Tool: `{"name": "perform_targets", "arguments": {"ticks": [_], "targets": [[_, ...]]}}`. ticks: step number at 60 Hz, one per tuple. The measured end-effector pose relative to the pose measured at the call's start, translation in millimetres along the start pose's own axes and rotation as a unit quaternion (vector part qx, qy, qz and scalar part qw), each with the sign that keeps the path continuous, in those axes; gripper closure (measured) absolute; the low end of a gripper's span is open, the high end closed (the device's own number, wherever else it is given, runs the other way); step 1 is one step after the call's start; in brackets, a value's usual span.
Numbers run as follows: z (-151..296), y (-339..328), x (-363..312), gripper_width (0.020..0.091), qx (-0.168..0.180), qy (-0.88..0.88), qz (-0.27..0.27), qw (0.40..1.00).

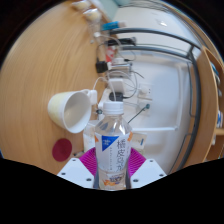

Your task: Pour water

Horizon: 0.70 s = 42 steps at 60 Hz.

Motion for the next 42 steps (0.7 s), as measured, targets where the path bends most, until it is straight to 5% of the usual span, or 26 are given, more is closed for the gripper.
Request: {"name": "perform_targets", "arguments": {"ticks": [11,25,42], "targets": [[-14,-9,6,0.0731,0.034,0.288,0.082,0.954],[-28,9,-4,0.0731,0.068,0.594,0.139,0.790],[-32,45,-31,0.0732,0.098,0.694,0.153,0.697]]}}
Point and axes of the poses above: the point between the fingertips, and its own axes, seen from behind it with the camera up: x to the right, z up, y forward, the way the camera looks, the point moved 6 cm from there along -y, backward, against the way the camera looks, and after that the axes turned 12 degrees about -x, right-handed, at the moved point
